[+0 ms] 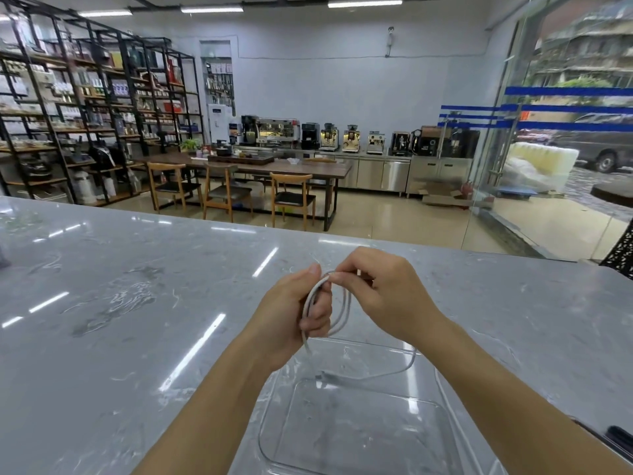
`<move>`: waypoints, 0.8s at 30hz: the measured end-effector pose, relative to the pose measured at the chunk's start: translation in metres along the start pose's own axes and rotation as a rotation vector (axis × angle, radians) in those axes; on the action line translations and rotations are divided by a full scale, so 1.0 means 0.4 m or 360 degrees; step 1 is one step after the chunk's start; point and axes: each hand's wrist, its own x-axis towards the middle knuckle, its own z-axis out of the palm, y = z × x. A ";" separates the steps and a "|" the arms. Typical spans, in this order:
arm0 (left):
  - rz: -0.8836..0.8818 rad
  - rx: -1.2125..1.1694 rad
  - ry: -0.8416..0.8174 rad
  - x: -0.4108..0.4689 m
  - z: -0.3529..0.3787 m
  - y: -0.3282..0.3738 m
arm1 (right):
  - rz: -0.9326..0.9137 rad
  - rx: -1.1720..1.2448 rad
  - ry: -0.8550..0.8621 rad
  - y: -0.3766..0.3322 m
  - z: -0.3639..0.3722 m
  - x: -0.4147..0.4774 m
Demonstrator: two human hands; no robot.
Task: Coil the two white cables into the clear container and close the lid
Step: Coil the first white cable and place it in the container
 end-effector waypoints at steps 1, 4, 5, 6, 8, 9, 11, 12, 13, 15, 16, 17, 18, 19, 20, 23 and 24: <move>-0.0028 -0.0102 -0.0042 -0.001 -0.003 0.001 | 0.0044 0.0035 0.0023 0.006 0.000 0.001; -0.0104 -0.0110 -0.0142 -0.007 -0.016 0.007 | 0.0127 0.0108 0.0102 0.021 0.001 -0.003; -0.0114 -0.0080 -0.0173 -0.009 -0.019 0.010 | 0.0152 0.0157 0.0137 0.026 0.001 -0.004; -0.0113 -0.0069 -0.0208 -0.012 -0.021 0.014 | 0.0183 0.0224 0.0176 0.031 -0.001 -0.004; -0.0093 -0.0128 -0.0286 -0.018 -0.024 0.026 | 0.0276 0.0431 0.0207 0.045 -0.008 -0.003; -0.0086 -0.0201 -0.0314 -0.021 -0.027 0.033 | 0.0332 0.0581 0.0191 0.056 -0.013 -0.003; -0.0070 -0.0380 -0.0361 -0.027 -0.036 0.051 | 0.0434 0.0851 0.0149 0.083 -0.023 -0.007; -0.0047 -0.0479 -0.0398 -0.029 -0.043 0.062 | 0.0476 0.0914 0.0151 0.099 -0.026 -0.011; -0.0013 -0.0571 -0.0445 -0.031 -0.051 0.075 | 0.0518 0.0939 0.0167 0.114 -0.029 -0.015; 0.0066 -0.0703 -0.0518 -0.032 -0.070 0.102 | 0.0611 0.0975 0.0258 0.139 -0.032 -0.023; 0.0096 -0.0754 -0.0546 -0.031 -0.078 0.114 | 0.0668 0.0987 0.0322 0.149 -0.033 -0.026; 0.0117 -0.0821 -0.0571 -0.030 -0.085 0.124 | 0.0730 0.0987 0.0381 0.158 -0.034 -0.029; 0.0132 -0.0862 -0.0567 -0.028 -0.088 0.131 | 0.0782 0.0975 0.0425 0.166 -0.033 -0.032; 0.0152 -0.0839 -0.0511 -0.025 -0.089 0.135 | 0.0822 0.0948 0.0455 0.173 -0.030 -0.035; 0.0176 -0.0768 -0.0424 -0.023 -0.088 0.136 | 0.0851 0.0911 0.0470 0.179 -0.025 -0.037; 0.0250 -0.0689 -0.0242 -0.023 -0.080 0.135 | 0.0927 0.0810 0.0512 0.188 -0.006 -0.040; 0.0284 -0.0712 -0.0201 -0.023 -0.081 0.136 | 0.0961 0.0809 0.0535 0.192 0.000 -0.041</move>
